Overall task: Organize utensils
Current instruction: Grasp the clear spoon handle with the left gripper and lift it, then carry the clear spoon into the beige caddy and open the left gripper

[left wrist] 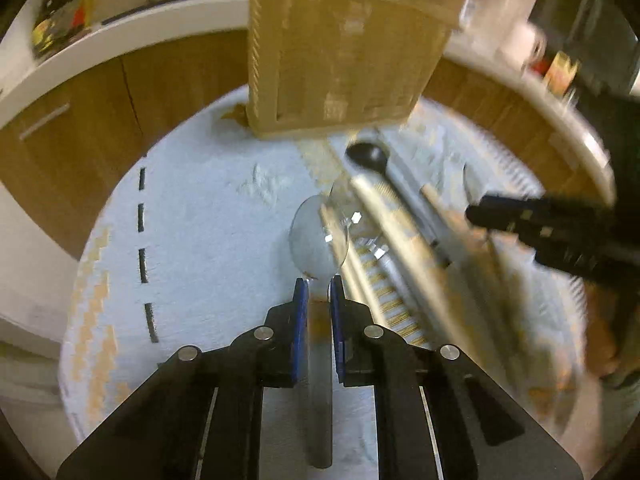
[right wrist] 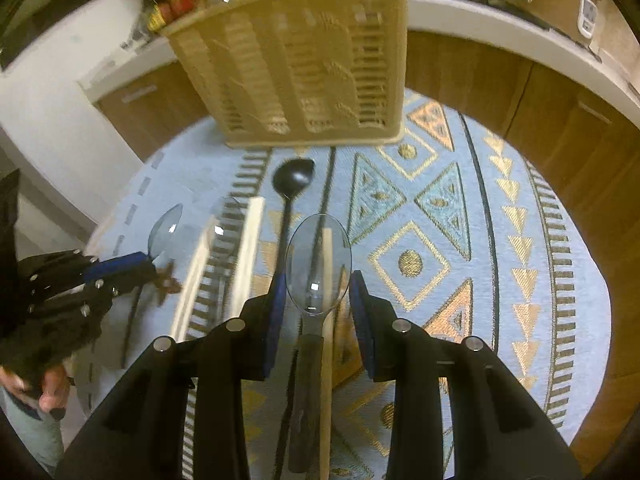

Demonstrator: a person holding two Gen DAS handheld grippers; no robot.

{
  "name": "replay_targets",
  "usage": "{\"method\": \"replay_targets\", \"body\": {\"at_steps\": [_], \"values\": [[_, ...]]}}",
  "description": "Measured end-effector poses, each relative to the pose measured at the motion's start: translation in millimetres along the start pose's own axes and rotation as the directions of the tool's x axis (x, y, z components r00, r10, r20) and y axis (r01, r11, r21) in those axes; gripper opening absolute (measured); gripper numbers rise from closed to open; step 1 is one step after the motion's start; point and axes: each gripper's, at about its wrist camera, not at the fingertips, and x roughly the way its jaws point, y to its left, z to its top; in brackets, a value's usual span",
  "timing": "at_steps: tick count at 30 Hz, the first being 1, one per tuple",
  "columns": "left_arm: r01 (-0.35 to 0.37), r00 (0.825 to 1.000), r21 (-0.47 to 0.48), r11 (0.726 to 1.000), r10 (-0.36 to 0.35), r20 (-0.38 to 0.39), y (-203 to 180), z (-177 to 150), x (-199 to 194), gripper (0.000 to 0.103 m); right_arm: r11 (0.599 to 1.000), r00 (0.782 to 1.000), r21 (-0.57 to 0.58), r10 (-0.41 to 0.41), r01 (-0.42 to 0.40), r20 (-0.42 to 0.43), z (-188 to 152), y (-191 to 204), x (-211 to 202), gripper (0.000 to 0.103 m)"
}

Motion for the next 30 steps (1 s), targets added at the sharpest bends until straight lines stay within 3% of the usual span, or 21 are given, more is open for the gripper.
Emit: {"method": "replay_targets", "body": {"at_steps": [6,8,12,21,30], "values": [[0.123,0.981,-0.076,0.989,-0.110,0.162,14,-1,-34,0.010,0.999,0.984,0.016,0.049,-0.052,0.173,-24,3,-43,0.029],[0.169,0.960,-0.091,0.981,-0.143,0.241,18,1,-47,0.010,0.996,0.965,0.034,0.068,-0.079,0.253,-34,-1,-63,0.029],[0.194,0.930,-0.103,0.976,-0.150,0.335,16,4,-65,0.010,0.998,0.930,0.026,0.037,-0.050,0.367,-36,0,-89,0.029],[0.165,0.855,-0.055,0.985,-0.115,0.505,-5,18,-115,0.010,1.000,0.853,-0.010,0.029,-0.028,0.521,-9,17,-131,0.029],[0.093,0.742,0.007,0.996,-0.074,0.666,-20,63,-160,0.010,0.998,0.814,-0.057,0.038,-0.006,0.579,42,32,-154,0.029]]}}
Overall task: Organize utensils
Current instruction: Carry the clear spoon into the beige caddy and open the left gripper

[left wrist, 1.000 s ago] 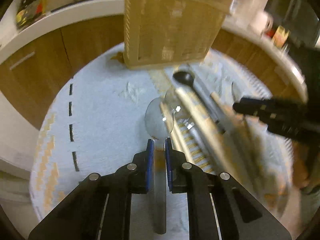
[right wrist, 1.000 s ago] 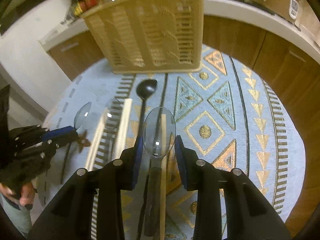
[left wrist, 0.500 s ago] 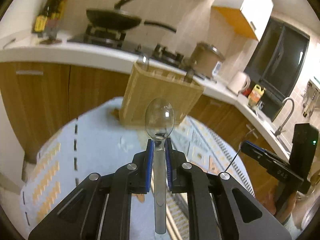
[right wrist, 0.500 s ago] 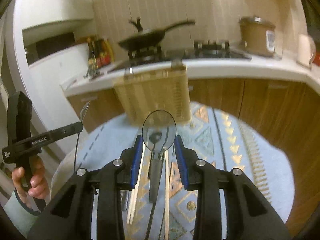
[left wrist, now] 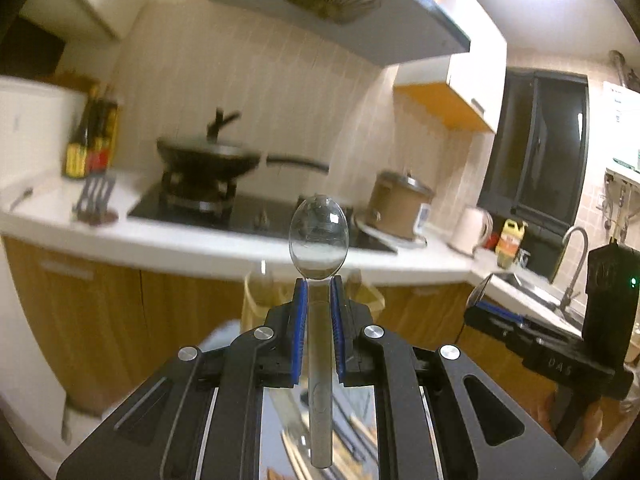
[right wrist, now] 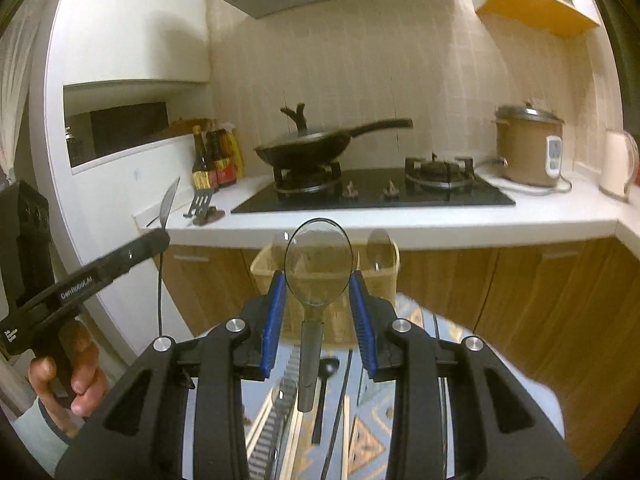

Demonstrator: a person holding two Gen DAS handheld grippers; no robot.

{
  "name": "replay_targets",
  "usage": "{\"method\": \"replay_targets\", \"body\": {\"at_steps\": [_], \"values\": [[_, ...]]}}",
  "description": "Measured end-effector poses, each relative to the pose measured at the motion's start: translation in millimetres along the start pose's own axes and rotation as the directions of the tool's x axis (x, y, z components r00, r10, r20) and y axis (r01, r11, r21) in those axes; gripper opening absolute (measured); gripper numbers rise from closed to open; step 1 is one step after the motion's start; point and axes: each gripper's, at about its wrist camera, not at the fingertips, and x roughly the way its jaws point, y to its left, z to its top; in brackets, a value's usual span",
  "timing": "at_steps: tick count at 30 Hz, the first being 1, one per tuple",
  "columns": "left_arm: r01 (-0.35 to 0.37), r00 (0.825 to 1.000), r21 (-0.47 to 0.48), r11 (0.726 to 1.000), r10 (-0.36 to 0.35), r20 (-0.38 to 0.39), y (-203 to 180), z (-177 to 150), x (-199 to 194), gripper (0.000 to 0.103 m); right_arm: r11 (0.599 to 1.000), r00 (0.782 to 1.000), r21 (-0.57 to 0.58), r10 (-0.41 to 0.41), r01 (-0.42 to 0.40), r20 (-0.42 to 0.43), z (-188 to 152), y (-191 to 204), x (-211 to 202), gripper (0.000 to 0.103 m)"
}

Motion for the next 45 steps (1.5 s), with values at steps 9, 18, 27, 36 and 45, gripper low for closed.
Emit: {"method": "replay_targets", "body": {"at_steps": [9,18,27,36,45], "values": [[-0.028,0.990,0.033,0.999,0.023,0.141,-6,47,39,0.010,0.998,0.995,-0.030,-0.054,0.056,0.080,55,-2,30,0.029],[-0.096,0.982,0.052,0.994,0.086,0.168,8,48,100,0.010,0.988,0.980,-0.021,-0.152,0.156,0.129,92,-23,78,0.029],[-0.122,0.986,-0.002,0.992,0.122,0.112,40,25,144,0.010,0.979,0.978,-0.019,-0.204,0.205,0.054,76,-39,135,0.029],[-0.140,0.987,-0.011,0.990,0.141,0.078,56,8,154,0.010,0.976,0.976,-0.029,-0.218,0.217,-0.019,47,-44,161,0.029],[-0.118,0.992,0.033,0.992,0.116,0.049,55,0,142,0.011,0.972,0.972,-0.069,-0.230,0.226,-0.050,30,-36,156,0.029]]}}
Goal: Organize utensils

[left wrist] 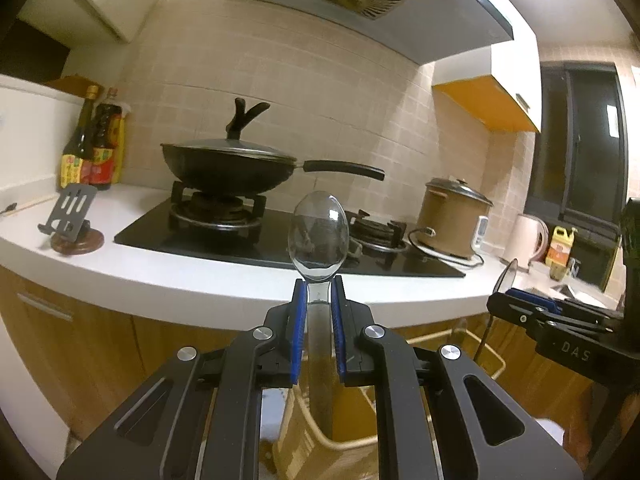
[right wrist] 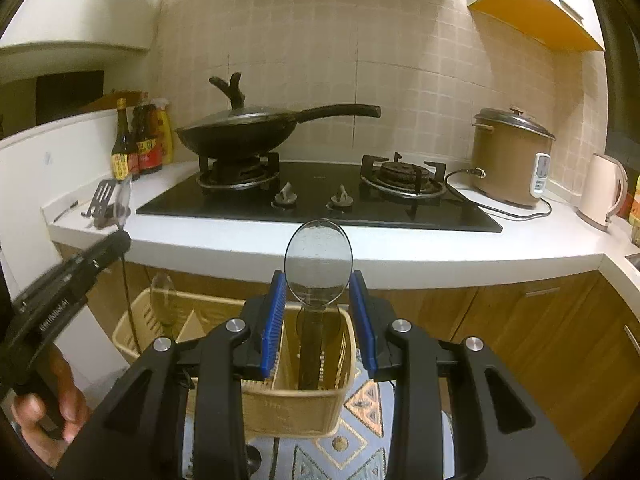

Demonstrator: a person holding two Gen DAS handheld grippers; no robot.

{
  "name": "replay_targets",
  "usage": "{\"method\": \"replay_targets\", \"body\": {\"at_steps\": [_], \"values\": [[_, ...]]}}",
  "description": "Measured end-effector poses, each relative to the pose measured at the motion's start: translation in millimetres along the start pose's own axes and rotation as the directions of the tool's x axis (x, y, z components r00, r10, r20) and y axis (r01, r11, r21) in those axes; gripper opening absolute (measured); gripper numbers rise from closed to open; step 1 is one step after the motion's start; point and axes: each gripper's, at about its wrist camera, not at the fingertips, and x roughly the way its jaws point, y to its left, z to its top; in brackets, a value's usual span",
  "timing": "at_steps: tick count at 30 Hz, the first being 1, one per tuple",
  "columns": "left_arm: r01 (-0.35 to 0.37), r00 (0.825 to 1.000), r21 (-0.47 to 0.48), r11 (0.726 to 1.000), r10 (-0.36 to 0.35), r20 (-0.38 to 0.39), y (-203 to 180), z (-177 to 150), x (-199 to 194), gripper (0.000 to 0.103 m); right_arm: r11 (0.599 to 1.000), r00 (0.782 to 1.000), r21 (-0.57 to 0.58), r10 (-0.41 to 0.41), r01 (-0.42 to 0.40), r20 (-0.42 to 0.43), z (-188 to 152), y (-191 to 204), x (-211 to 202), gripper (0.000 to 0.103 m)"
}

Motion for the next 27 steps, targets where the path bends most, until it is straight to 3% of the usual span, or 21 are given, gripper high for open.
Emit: {"method": "replay_targets", "body": {"at_steps": [6,8,13,16,21,27], "values": [[0.004,1.000,0.036,0.999,-0.003,-0.031,1,-1,-20,0.018,0.999,0.999,0.028,0.024,-0.022,-0.039,-10,-3,-8,0.030],[0.017,0.999,0.052,0.999,-0.014,-0.051,0,0,-30,0.030,0.999,0.998,0.035,0.030,-0.029,-0.055,-13,-4,-14,0.030],[0.019,0.996,0.110,0.994,-0.010,-0.086,-8,0,-57,0.038,0.997,0.989,0.048,0.070,-0.064,-0.127,-22,-3,-28,0.030],[0.041,0.989,0.114,0.993,-0.024,-0.145,-11,-1,-74,0.046,0.995,0.985,0.053,0.088,-0.081,-0.147,-31,-3,-47,0.030],[0.094,0.972,0.120,0.988,-0.065,-0.225,-21,-9,-104,0.046,0.991,0.974,0.077,0.126,-0.113,-0.189,-45,-2,-72,0.030],[0.092,0.961,0.197,0.976,-0.036,-0.275,-45,-21,-133,0.049,0.983,0.956,0.105,0.172,-0.151,-0.238,-57,0,-90,0.030]]}}
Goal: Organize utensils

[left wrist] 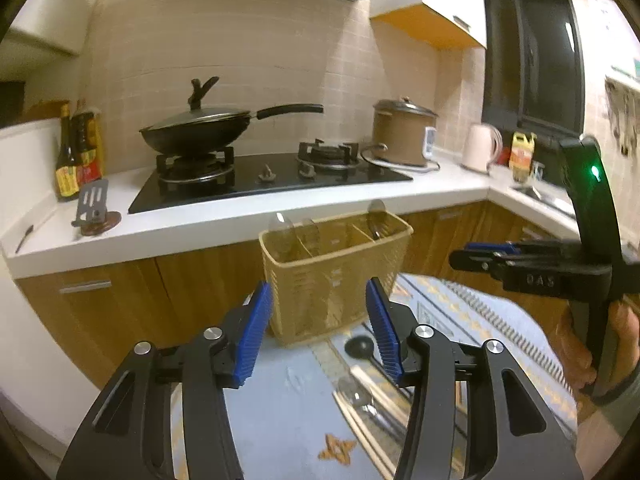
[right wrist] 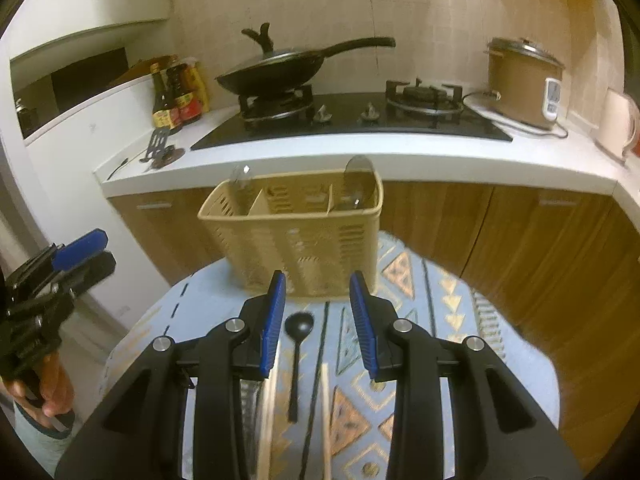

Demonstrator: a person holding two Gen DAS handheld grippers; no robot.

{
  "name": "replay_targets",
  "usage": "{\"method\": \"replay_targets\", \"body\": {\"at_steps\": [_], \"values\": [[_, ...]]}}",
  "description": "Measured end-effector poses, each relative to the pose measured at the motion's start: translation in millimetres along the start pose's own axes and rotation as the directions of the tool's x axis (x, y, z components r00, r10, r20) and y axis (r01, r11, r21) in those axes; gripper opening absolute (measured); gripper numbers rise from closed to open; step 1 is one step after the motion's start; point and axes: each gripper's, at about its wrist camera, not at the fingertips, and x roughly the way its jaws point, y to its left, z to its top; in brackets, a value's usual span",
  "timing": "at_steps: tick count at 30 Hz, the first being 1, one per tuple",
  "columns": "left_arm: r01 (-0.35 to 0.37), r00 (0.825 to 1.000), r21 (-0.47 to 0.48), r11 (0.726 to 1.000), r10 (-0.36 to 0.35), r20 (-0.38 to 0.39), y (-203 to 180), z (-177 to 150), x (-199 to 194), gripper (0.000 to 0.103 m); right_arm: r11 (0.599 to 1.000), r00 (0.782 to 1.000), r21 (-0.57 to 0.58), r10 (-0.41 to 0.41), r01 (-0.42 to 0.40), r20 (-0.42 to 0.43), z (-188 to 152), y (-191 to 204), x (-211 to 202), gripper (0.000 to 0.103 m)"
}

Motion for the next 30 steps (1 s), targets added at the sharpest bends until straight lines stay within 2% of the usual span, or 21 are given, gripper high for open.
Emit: {"method": "replay_targets", "body": {"at_steps": [2,4,6,7,8,10,14,17,22,28,30], "values": [[0.003,0.999,0.012,1.000,-0.002,-0.038,-8,-6,-1,0.050,1.000,1.000,0.001,0.004,-0.004,-0.027,-4,1,1,0.030],[0.013,0.997,0.003,1.000,-0.013,-0.079,-10,-10,1,0.050,1.000,0.998,0.005,0.014,-0.014,-0.061,-7,2,6,0.035],[0.040,0.988,-0.036,0.999,-0.045,-0.149,-7,-18,12,0.050,0.998,0.987,0.031,0.061,-0.057,-0.150,-12,-1,21,0.060],[0.056,0.981,-0.062,0.997,-0.066,-0.182,-4,-22,18,0.050,0.996,0.980,0.049,0.086,-0.078,-0.179,-15,-3,26,0.061],[0.083,0.969,-0.107,0.991,-0.106,-0.223,2,-29,26,0.050,0.989,0.964,0.094,0.131,-0.112,-0.230,-20,-8,38,0.061],[0.122,0.949,-0.199,0.972,-0.173,-0.265,14,-44,39,0.050,0.981,0.939,0.146,0.168,-0.129,-0.299,-30,-14,57,0.061],[0.124,0.932,-0.287,0.950,-0.211,-0.296,29,-72,55,0.050,0.988,0.920,0.127,0.131,-0.090,-0.368,-43,-14,85,0.060],[0.105,0.921,-0.290,0.951,-0.203,-0.333,32,-84,67,0.050,0.986,0.901,0.136,0.143,-0.095,-0.409,-46,-12,106,0.056],[0.064,0.899,-0.254,0.965,-0.166,-0.406,29,-91,87,0.048,0.991,0.887,0.118,0.116,-0.070,-0.446,-40,-2,135,0.055],[0.057,0.884,-0.255,0.965,-0.168,-0.437,35,-99,96,0.048,0.999,0.883,0.034,0.018,-0.002,-0.468,-35,19,164,0.055],[0.054,0.882,-0.262,0.964,-0.169,-0.440,39,-102,97,0.048,1.000,0.879,0.022,0.002,0.010,-0.476,-35,22,171,0.051]]}}
